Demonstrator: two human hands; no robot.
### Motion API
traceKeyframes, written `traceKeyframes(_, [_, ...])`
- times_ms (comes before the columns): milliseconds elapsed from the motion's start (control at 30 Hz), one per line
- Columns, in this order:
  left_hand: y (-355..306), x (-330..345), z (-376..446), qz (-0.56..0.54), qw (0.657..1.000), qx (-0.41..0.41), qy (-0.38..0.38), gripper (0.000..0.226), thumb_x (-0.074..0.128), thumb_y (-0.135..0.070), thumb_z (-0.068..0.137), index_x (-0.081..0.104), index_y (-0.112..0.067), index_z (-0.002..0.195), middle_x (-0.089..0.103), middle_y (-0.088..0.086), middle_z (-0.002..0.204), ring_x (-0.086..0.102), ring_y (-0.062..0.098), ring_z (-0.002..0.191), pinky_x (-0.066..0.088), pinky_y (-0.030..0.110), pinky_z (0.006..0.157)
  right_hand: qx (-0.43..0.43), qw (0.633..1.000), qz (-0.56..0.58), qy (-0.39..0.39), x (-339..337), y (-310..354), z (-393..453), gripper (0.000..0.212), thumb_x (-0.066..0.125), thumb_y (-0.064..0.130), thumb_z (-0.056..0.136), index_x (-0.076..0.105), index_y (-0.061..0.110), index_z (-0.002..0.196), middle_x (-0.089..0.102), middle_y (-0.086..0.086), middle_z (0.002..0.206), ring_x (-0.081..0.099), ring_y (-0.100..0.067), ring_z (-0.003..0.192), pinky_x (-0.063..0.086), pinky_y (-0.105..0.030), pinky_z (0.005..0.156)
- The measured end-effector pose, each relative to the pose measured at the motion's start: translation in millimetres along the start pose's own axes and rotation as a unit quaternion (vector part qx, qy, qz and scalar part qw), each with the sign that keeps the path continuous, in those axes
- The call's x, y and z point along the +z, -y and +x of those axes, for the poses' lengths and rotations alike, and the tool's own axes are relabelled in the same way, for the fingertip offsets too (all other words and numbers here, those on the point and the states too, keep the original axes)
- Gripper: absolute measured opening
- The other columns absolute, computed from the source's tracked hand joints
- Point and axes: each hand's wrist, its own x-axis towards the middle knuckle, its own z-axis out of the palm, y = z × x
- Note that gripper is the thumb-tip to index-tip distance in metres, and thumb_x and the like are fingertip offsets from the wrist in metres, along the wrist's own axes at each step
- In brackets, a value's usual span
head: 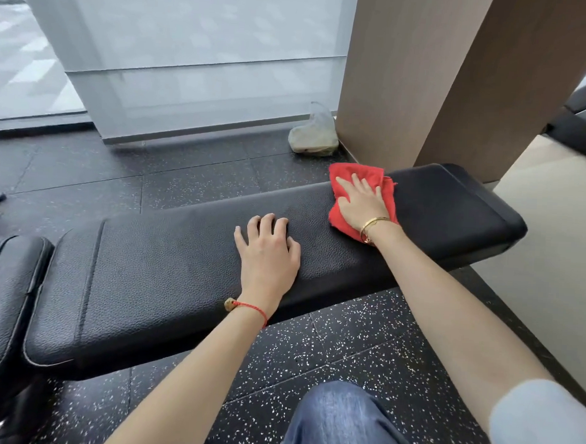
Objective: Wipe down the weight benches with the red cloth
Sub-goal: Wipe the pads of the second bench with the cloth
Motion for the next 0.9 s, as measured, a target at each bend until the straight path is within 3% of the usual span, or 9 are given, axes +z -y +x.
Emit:
traceKeyframes(233, [3.4, -1.3, -0.4, -0.007, 1.0, 0.003, 0.004, 0.041, 0.046, -0.036, 0.093, 0.056, -0.024, 0.131, 0.051, -0.002, 0.14, 0.037, 0.024, 0.135, 0.021, 0.052, 0.116, -0.118, 0.993, 0.026, -0.001, 22.6, 30.4, -65.8, 0.054, 0.034, 0.03, 0.099, 0.023, 0.036, 0.151, 0.011, -0.002, 0.163, 0.008, -0.02, 0.15, -0.002, -0.043, 0.123])
traceKeyframes(433, [6.2, -3.8, -2.4, -0.016, 1.0, 0.01, 0.005, 0.042, 0.046, -0.036, 0.096, 0.054, -0.023, 0.135, 0.049, -0.002, 0.144, 0.036, 0.024, 0.138, 0.018, 0.05, 0.118, -0.033, 0.998, 0.032, -0.045, 19.3, -7.6, -101.1, 0.053, 0.033, 0.03, 0.099, 0.025, 0.035, 0.151, 0.013, 0.0, 0.163, 0.009, -0.018, 0.15, -0.002, -0.04, 0.122])
traceKeyframes(667, [6.9, -5.4, -4.5, -0.017, 1.0, 0.01, 0.017, 0.044, 0.044, -0.036, 0.098, 0.051, -0.024, 0.14, 0.045, -0.001, 0.15, 0.032, 0.022, 0.142, 0.014, 0.049, 0.121, 0.108, 0.99, 0.017, -0.085, 0.3, -78.1, -82.7, 0.054, 0.033, 0.028, 0.099, 0.026, 0.03, 0.152, 0.015, -0.006, 0.162, 0.011, -0.024, 0.15, 0.002, -0.044, 0.122])
traceKeyframes(900, [5.0, -2.2, -5.4, -0.009, 1.0, 0.004, 0.01, 0.044, 0.044, -0.033, 0.098, 0.051, -0.022, 0.14, 0.045, 0.0, 0.149, 0.032, 0.023, 0.142, 0.016, 0.05, 0.121, 0.172, 0.984, -0.004, -0.052, -22.9, -124.9, -26.4, 0.055, 0.027, 0.031, 0.099, 0.018, 0.029, 0.153, 0.01, -0.008, 0.163, 0.008, -0.029, 0.15, 0.0, -0.048, 0.122])
